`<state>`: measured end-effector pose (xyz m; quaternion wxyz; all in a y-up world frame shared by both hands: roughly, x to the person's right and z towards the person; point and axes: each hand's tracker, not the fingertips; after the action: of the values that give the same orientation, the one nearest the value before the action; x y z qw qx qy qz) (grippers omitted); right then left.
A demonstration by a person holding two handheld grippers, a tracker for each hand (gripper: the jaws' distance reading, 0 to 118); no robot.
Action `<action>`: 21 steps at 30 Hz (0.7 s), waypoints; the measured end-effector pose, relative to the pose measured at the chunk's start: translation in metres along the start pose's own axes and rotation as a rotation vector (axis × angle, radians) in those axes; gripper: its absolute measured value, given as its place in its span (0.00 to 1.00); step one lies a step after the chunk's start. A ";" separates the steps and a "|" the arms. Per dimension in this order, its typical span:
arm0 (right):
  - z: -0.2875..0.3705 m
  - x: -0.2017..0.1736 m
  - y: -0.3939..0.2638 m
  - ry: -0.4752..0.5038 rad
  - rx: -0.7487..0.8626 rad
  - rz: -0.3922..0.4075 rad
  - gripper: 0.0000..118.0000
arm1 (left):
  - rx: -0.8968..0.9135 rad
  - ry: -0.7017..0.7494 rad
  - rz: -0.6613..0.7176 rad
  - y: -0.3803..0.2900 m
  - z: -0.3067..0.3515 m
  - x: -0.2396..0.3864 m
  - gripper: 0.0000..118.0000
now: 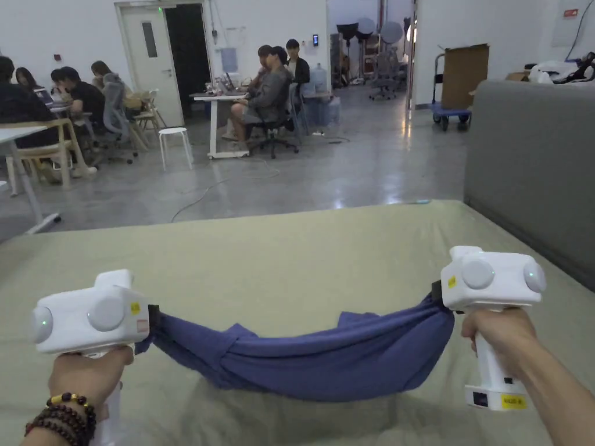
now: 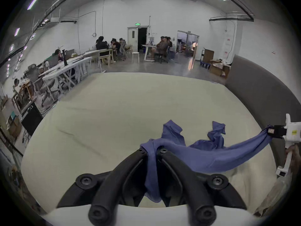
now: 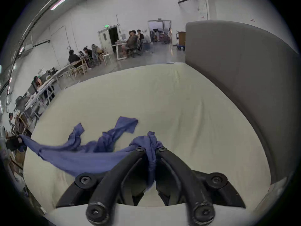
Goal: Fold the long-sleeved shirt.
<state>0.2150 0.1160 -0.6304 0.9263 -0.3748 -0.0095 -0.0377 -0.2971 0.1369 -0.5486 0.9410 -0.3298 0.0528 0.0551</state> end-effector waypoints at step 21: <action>0.099 0.032 -0.321 -0.037 -0.259 0.148 0.03 | -0.207 -0.088 -0.048 -0.300 0.135 -0.054 0.04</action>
<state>0.2228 -0.0474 -0.3356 0.8702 -0.4914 0.0060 0.0365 -0.3009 -0.0151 -0.2523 0.9044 -0.4235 -0.0022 0.0521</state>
